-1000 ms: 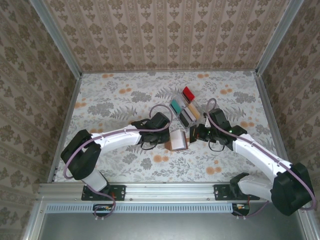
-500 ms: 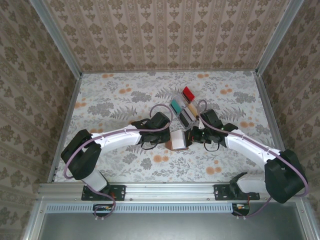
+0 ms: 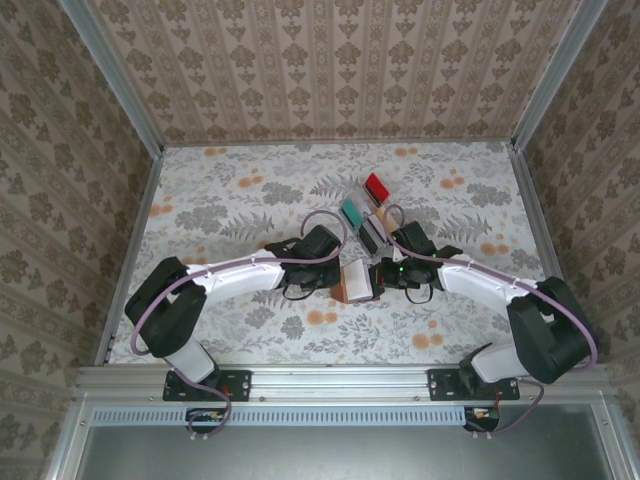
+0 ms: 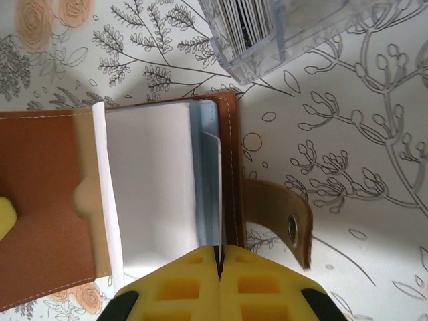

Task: Put the credit cards into the card holder
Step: Open the card holder at the center of the table, then flip over the card slot in the card holder.

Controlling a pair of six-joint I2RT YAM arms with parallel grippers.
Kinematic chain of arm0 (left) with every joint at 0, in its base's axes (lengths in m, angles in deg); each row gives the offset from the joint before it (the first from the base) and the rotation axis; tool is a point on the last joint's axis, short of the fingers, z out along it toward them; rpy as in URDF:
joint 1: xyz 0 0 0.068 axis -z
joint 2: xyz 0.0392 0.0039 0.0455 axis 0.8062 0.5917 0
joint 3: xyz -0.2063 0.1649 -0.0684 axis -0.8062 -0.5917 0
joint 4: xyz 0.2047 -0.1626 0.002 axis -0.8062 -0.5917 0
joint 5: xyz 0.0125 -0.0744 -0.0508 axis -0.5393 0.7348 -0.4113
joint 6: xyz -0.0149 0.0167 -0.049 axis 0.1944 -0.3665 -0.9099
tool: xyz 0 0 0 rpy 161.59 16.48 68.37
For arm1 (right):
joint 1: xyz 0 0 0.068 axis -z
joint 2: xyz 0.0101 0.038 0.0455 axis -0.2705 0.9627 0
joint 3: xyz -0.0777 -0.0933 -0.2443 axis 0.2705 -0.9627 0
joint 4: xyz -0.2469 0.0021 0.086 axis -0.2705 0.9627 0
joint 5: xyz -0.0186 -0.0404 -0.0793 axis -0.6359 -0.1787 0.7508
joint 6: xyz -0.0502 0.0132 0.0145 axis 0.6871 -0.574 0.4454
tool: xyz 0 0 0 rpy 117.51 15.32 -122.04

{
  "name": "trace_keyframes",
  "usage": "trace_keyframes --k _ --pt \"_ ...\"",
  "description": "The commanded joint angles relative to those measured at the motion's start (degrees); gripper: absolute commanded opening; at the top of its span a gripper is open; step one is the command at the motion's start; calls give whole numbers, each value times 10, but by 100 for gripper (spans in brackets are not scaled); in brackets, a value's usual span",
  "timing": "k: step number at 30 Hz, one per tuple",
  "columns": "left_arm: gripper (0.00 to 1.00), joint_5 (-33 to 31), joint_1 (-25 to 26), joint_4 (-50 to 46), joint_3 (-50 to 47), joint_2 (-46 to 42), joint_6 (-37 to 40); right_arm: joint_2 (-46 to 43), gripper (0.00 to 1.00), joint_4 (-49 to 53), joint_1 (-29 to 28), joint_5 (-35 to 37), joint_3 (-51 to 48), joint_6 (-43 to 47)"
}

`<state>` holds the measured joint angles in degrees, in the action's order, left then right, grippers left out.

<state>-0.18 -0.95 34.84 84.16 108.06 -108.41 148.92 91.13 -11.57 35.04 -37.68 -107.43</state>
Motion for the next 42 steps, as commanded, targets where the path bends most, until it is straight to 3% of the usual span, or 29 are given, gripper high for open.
trace_keyframes --k 1,5,13,16,23,34,38,42 --pt "0 5 2 -22 10 20 24 22 0 -14 -4 -20 -2 1" --pt "0 3 3 -26 12 27 24 6 0 -25 -6 -38 1 -19" --pt "0 -3 6 -27 16 27 24 -45 0 97 -8 76 53 -2" --pt "0 -3 5 -27 17 28 25 -58 0 101 -7 83 56 4" --pt "0 0 5 -28 15 28 27 -51 0 57 -7 27 47 -14" --pt "0 2 6 -30 17 31 28 10 0 30 -8 23 27 -28" --pt "0 2 6 -29 15 32 28 0 0 -8 -8 -12 12 -48" --pt "0 2 8 -26 14 32 26 -11 0 22 -9 -7 31 -46"
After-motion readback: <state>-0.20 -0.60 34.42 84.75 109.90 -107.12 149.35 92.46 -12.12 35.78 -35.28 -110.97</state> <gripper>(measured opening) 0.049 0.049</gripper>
